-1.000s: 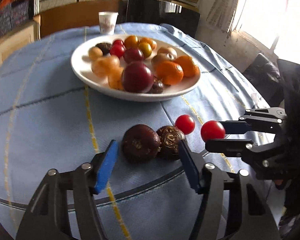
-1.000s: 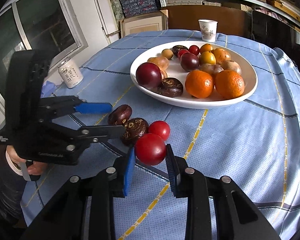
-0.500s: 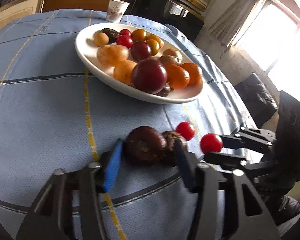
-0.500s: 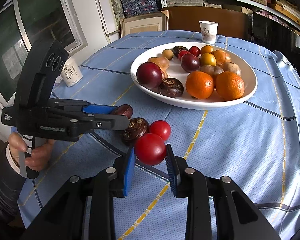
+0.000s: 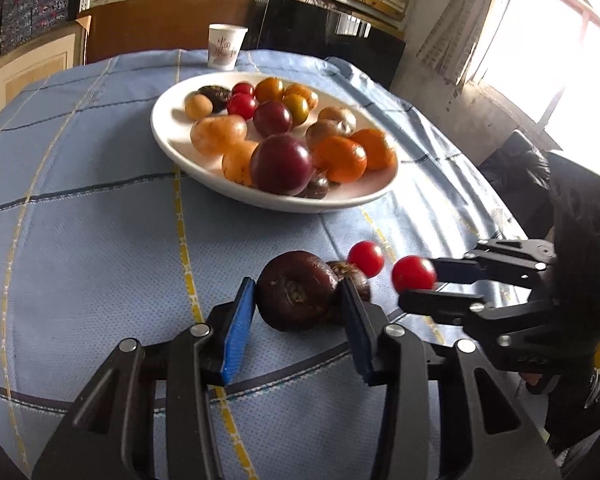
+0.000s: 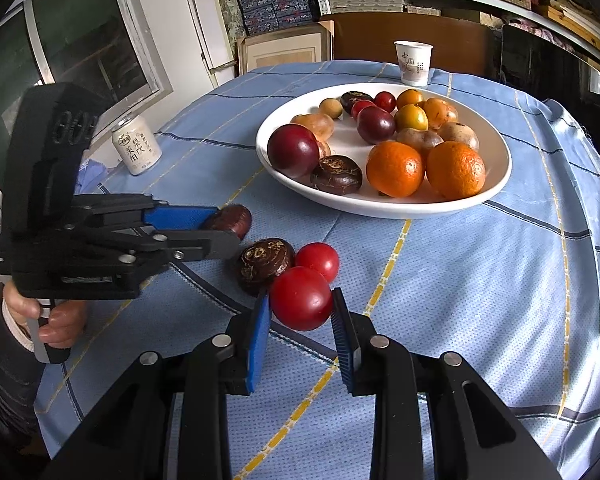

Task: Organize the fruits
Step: 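Lower both held fruits onto the white plate and open both grippers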

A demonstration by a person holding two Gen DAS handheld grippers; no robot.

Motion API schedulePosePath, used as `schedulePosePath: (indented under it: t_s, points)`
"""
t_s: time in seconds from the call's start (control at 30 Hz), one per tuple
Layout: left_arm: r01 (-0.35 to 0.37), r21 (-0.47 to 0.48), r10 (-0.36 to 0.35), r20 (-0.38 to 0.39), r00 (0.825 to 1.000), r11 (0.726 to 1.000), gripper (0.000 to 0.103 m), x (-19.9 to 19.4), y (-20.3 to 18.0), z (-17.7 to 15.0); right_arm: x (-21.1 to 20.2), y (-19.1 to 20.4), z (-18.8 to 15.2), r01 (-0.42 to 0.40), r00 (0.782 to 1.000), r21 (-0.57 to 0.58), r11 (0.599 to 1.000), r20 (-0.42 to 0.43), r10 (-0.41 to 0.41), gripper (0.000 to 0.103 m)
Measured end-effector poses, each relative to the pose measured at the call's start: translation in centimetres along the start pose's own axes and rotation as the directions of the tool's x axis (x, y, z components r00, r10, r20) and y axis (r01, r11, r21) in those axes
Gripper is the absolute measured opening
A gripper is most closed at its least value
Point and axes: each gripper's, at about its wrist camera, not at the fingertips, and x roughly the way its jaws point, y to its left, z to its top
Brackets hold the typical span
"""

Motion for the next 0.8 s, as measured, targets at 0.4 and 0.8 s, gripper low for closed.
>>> schedulePosePath:
  t_s: [0.4,0.8]
  points:
    - [-0.017,0.029,0.013,0.132,0.991,0.999,0.042,-3.5,-0.7,4.6,-1.7,-2.8,4.0,-0.033,0.979,0.139,0.99,0.204,0.004,0.03]
    - [-0.111,-0.08,0.118,0.093,0.989,0.991,0.083,2.5,2.6,13.4,1.9,-6.1,9.1,-0.01,0.96,0.233,0.972,0.274,-0.056,0.067]
